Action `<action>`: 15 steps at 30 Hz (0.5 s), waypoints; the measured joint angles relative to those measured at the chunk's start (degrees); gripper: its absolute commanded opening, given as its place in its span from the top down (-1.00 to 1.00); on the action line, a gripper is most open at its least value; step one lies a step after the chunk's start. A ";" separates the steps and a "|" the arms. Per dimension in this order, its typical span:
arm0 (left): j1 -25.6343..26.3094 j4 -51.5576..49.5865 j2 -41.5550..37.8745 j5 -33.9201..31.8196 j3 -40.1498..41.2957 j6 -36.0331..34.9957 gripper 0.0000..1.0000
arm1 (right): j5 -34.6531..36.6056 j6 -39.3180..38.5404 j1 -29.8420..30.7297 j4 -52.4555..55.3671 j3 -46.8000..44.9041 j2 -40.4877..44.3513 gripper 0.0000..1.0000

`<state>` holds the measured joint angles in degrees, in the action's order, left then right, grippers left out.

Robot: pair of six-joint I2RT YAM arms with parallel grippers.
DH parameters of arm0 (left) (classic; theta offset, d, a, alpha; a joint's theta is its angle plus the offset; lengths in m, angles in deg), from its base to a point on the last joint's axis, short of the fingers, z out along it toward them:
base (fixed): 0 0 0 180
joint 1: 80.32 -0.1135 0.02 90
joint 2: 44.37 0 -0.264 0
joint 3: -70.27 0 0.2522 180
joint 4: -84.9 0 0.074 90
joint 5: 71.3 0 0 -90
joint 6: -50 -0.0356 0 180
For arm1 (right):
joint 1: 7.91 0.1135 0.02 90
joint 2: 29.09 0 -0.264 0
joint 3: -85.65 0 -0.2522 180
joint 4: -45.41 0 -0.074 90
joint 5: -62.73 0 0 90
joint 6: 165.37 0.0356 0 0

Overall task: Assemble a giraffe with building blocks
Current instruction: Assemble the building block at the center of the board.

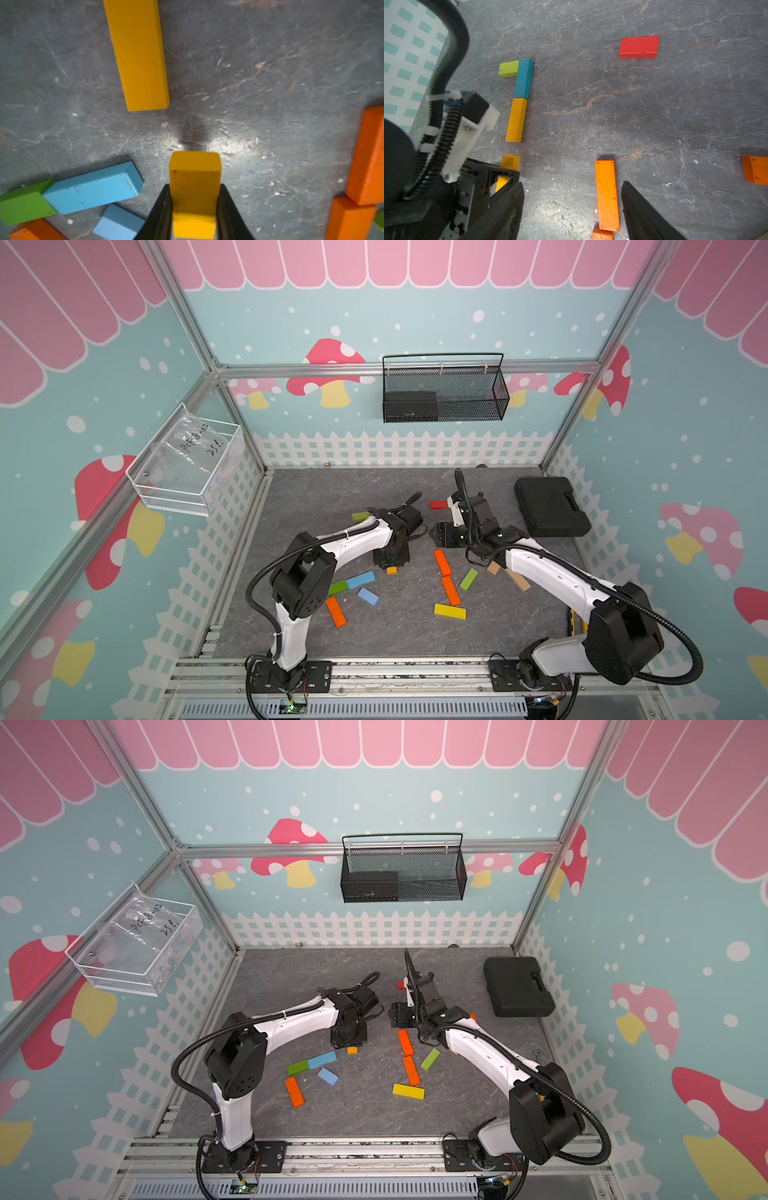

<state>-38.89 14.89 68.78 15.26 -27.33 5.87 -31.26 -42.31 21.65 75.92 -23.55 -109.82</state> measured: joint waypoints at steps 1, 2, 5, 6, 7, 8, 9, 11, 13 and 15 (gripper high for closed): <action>-0.04 0.48 0.00 0.20 1.03 0.09 0.43 | 0.00 0.00 0.00 0.00 0.00 -0.11 -0.51; -0.07 0.92 0.00 0.33 1.84 0.20 0.42 | 0.00 0.00 0.00 0.00 0.00 -0.17 -0.51; -0.17 2.62 0.00 0.68 3.89 0.26 0.42 | -0.07 0.00 0.00 0.00 0.00 -0.42 -0.51; -0.17 3.26 0.00 0.70 4.59 0.26 0.42 | -0.13 0.00 0.00 0.00 0.00 -0.52 -0.51; -0.22 3.80 0.00 0.76 5.25 0.31 0.42 | -0.15 0.00 0.00 0.00 0.00 -0.63 -0.51; -0.33 4.20 0.00 0.81 5.75 0.37 0.42 | -0.15 0.00 0.00 0.00 0.00 -0.68 -0.51; -0.55 4.63 -0.02 1.14 6.19 0.39 0.42 | -0.15 0.00 0.00 0.00 0.00 -0.72 -0.51; -1.09 5.14 -0.13 1.62 6.38 0.42 0.42 | -0.17 0.02 0.00 0.00 0.00 -0.81 -0.51; -1.62 5.44 -0.22 1.88 6.47 0.39 0.42 | -0.20 0.02 0.00 0.00 0.00 -0.94 -0.51; -2.16 5.70 -0.22 2.03 6.47 0.33 0.42 | -0.22 0.02 0.00 -0.02 0.00 -1.01 -0.51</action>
<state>-41.05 20.59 68.56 17.29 -20.86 6.20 -31.48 -42.29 21.65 75.90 -23.55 -110.83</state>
